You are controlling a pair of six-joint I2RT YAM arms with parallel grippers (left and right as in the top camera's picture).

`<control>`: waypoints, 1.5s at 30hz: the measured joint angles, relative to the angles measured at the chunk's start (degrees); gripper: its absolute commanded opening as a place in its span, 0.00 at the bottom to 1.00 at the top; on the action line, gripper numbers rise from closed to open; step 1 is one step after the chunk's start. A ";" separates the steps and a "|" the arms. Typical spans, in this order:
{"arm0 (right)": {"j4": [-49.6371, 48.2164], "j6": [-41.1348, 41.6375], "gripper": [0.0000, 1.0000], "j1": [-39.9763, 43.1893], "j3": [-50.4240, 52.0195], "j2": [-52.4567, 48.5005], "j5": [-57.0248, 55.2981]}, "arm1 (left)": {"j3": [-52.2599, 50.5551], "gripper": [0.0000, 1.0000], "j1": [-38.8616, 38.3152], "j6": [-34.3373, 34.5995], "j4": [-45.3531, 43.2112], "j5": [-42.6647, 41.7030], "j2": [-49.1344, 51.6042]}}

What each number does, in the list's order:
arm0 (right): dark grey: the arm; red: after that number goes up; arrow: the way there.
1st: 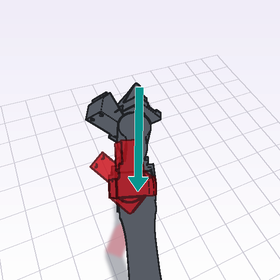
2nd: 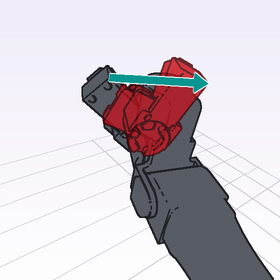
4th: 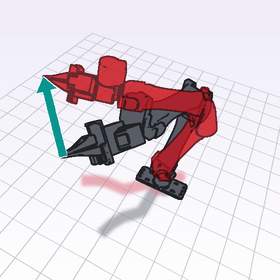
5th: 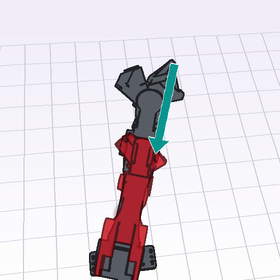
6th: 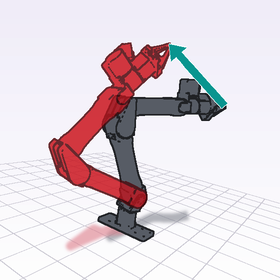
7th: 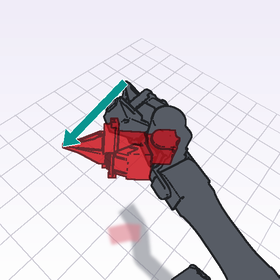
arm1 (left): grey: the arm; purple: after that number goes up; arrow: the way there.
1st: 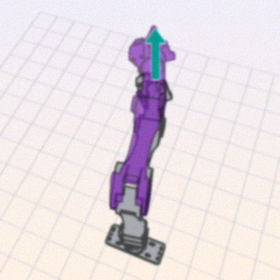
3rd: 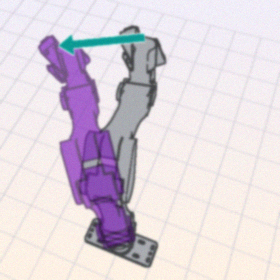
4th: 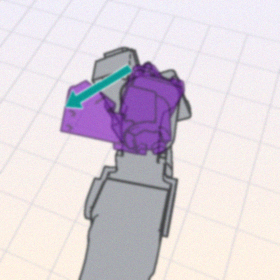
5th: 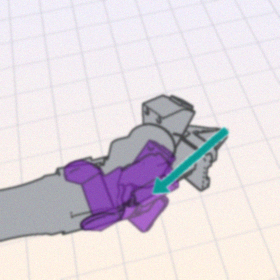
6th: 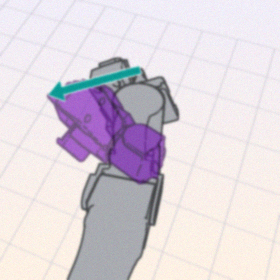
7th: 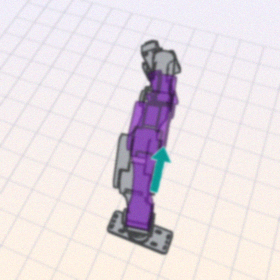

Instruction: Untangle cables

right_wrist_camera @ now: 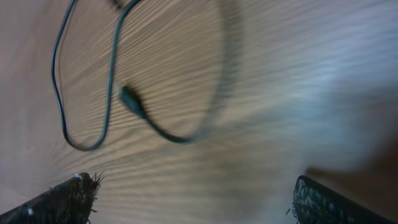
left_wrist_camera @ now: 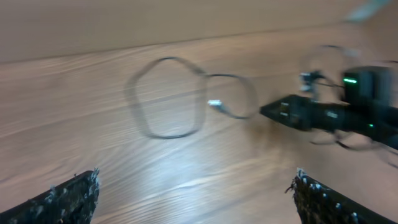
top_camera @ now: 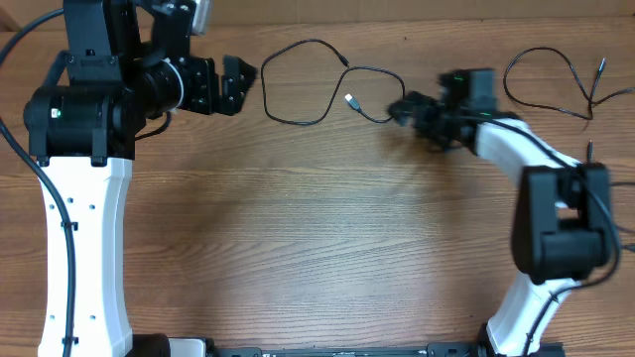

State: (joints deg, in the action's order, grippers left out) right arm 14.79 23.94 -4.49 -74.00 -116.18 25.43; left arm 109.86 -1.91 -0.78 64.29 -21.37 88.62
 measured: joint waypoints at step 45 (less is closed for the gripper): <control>2.36 -24.44 1.00 -12.68 -10.29 -6.73 -20.35 | -5.07 1.00 -3.02 16.15 -40.65 13.40 43.30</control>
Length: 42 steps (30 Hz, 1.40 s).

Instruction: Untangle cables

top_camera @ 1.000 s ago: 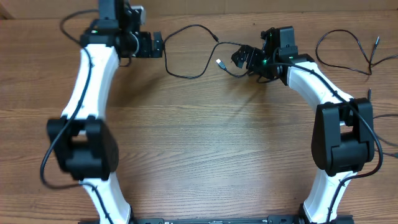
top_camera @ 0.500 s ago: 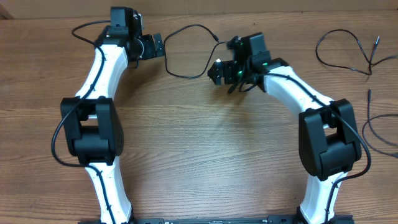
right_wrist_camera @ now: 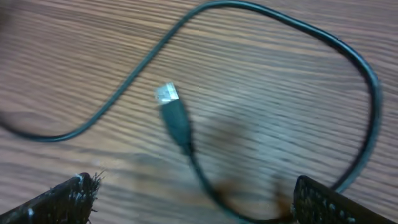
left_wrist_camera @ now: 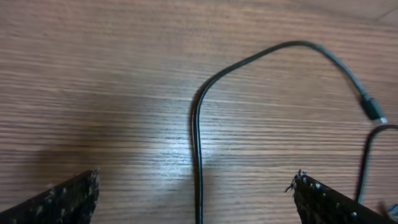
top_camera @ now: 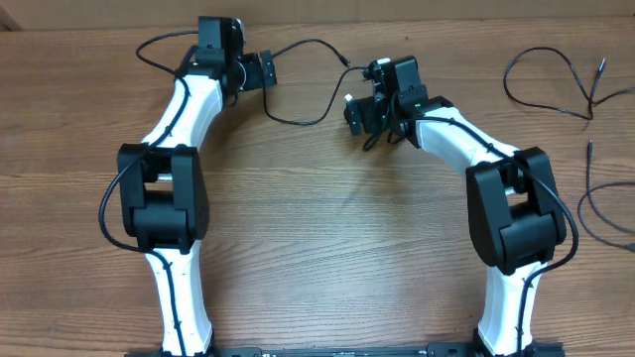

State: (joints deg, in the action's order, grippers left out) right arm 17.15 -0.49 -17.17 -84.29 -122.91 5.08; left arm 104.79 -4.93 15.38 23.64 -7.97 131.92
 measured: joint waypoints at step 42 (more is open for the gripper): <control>-7.50 -2.82 0.04 0.70 -1.97 -7.30 7.63 | 0.24 0.04 -4.85 2.27 -11.02 0.20 8.07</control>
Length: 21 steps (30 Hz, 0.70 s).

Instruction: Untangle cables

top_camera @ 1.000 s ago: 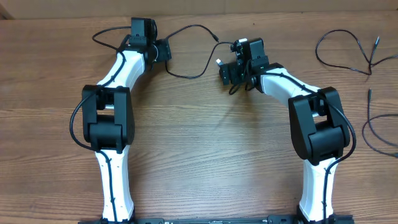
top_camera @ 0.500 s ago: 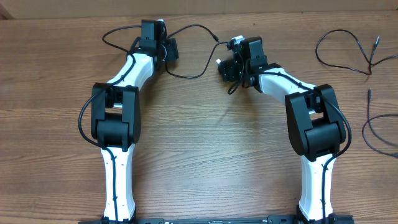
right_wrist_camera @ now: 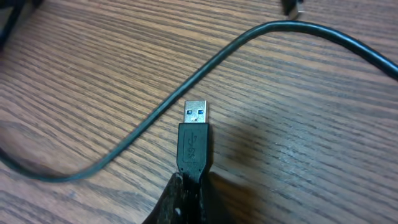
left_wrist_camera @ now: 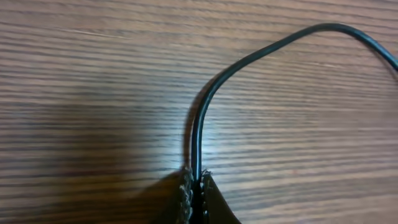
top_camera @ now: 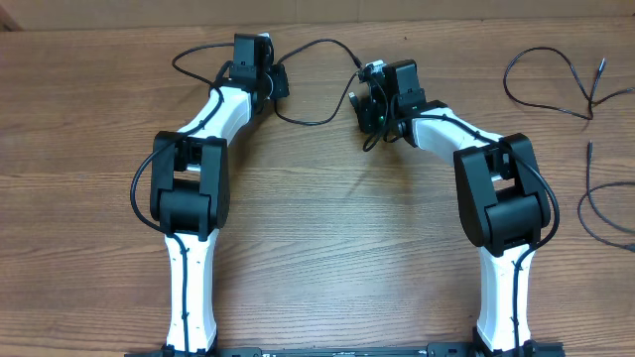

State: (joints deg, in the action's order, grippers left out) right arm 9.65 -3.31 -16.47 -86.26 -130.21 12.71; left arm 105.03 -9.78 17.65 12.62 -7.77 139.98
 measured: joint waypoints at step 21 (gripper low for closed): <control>9.01 11.72 0.04 7.78 -2.16 1.05 -13.14 | 0.00 0.04 -9.99 0.24 -2.60 -15.23 0.83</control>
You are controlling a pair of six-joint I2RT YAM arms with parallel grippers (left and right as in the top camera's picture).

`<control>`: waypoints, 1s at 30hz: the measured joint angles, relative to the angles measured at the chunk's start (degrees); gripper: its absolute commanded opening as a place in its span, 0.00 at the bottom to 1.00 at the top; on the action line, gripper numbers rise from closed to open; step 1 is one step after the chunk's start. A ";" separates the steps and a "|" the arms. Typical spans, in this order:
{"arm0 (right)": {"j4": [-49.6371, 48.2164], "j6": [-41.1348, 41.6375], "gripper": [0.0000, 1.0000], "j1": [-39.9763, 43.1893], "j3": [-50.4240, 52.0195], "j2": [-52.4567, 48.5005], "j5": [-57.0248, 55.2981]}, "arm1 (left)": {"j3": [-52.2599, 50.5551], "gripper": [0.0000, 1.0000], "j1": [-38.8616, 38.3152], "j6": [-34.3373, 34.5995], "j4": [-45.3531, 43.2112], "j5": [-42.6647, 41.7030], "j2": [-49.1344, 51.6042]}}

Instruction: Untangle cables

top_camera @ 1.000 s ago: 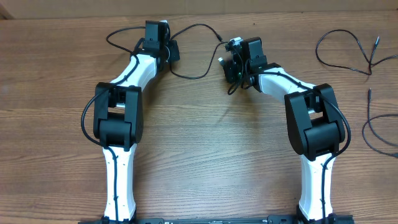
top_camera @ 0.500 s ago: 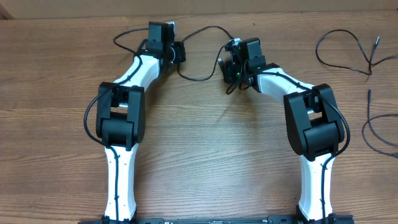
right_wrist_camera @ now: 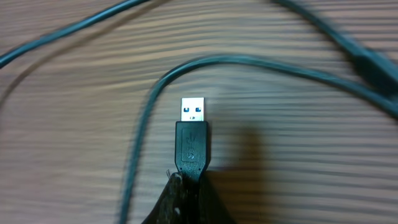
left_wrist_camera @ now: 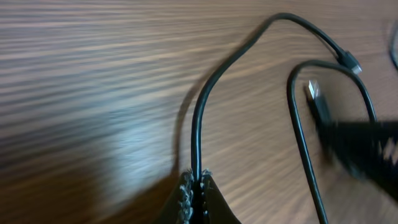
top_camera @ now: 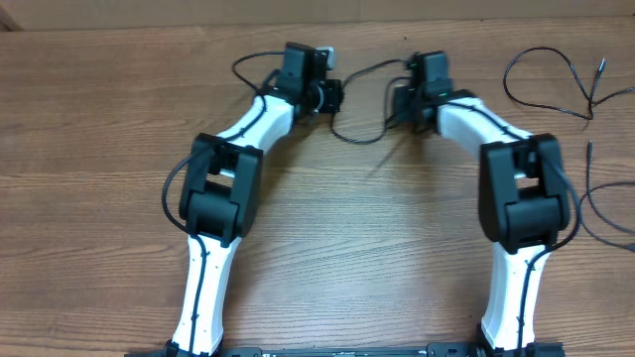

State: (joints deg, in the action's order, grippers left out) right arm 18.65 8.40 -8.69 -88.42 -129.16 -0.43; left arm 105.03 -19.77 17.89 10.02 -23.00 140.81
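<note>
A thin black cable (top_camera: pixel 362 136) lies at the far middle of the table, sagging in a loop between my two grippers. My left gripper (top_camera: pixel 332 96) is shut on the cable's cord (left_wrist_camera: pixel 199 124), which rises out of its fingertips (left_wrist_camera: pixel 186 186). My right gripper (top_camera: pixel 402 99) is shut on the cable's USB plug (right_wrist_camera: pixel 191 140), metal tip pointing away from the jaws. Another stretch of the cord (right_wrist_camera: pixel 249 62) curves around the plug. In the left wrist view the plug (left_wrist_camera: pixel 316 96) and the blurred right gripper (left_wrist_camera: pixel 367 152) show at the right.
A second black cable (top_camera: pixel 556 79) lies looped at the far right of the wooden table (top_camera: pixel 317 258). A third cable (top_camera: pixel 595 198) runs along the right edge. Both white arms reach from the near edge to the far side.
Both grippers, still shut on the cable, now sit further right and closer together. The cord between them now sags in a loop toward the near side.
Both grippers were open at first, the left raised at the far left, the right by the cable's right end. Then they hung open over the cord and the USB plug. Then each had shut on its part. Now both have shifted right with the cable.
</note>
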 measured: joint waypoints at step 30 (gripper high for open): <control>9.64 3.58 0.04 22.58 2.49 3.48 -2.34 | 0.00 0.04 -16.52 0.00 0.20 2.58 0.00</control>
State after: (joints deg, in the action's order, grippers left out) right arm 28.29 11.99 13.89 -85.93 -125.69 -2.76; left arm 105.03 -36.29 17.89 10.22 -20.43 140.81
